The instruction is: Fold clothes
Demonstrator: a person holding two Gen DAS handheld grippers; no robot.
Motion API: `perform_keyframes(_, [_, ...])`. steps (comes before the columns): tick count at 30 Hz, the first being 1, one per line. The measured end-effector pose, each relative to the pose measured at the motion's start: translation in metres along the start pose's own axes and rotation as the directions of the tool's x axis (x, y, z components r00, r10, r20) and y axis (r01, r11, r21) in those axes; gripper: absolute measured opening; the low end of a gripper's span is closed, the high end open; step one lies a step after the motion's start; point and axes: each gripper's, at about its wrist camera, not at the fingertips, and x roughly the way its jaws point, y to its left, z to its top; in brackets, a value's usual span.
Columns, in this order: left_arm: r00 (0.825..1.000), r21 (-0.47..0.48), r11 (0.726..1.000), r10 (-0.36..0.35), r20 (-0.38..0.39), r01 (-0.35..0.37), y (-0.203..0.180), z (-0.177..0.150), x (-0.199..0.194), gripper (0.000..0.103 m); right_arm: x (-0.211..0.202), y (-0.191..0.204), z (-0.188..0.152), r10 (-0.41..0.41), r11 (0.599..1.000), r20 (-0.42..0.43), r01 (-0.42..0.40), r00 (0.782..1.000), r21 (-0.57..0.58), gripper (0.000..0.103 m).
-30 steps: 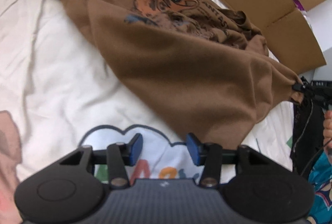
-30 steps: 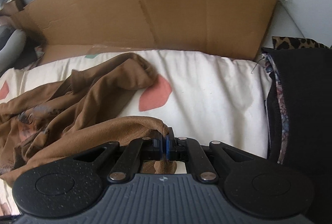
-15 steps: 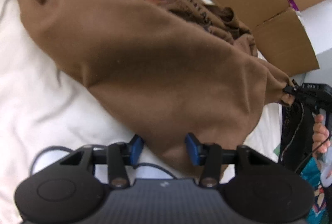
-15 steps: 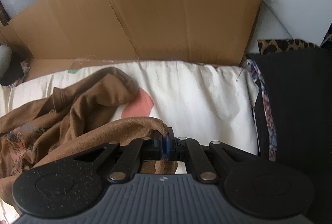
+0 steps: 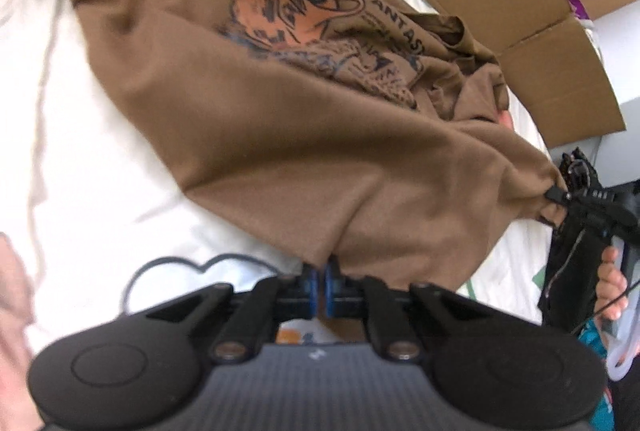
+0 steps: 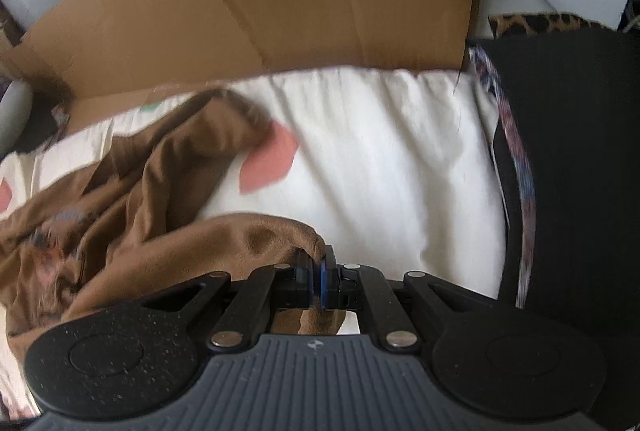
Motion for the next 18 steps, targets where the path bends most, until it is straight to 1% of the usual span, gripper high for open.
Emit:
perform_keyframes(2, [1.000,0.007,1.000,0.030,-0.004,-0.030,0.005,0.003,-0.013,0.004,-0.006,0.000,-0.010,0.008,1.000,-0.019,-0.008,1.000,0.003,0.001])
perform_keyframes(8, [0.993,0.019,0.993,0.119,-0.015,-0.118,0.019,0.010,-0.053,0.004,-0.026,-0.001,-0.042,0.072,0.995,-0.108,-0.063,0.992,0.083,0.001])
perform_keyframes(10, [0.990,0.013,0.990,0.140,-0.013,-0.140,0.023,0.011,-0.068,0.004,-0.037,0.005,-0.051,0.083,0.995,-0.131,-0.074,0.988,0.073,0.001])
perform_keyframes(15, [0.990,0.007,0.990,0.140,0.011,-0.140,0.028,0.013,-0.107,0.004,-0.067,0.018,-0.062,0.118,0.991,-0.168,-0.105,0.979,0.081,0.001])
perform_keyframes(18, [0.989,-0.037,0.989,0.144,0.024,-0.143,0.034,0.014,-0.127,0.003,-0.086,0.024,-0.063,0.140,0.988,-0.180,-0.127,0.974,0.085,0.001])
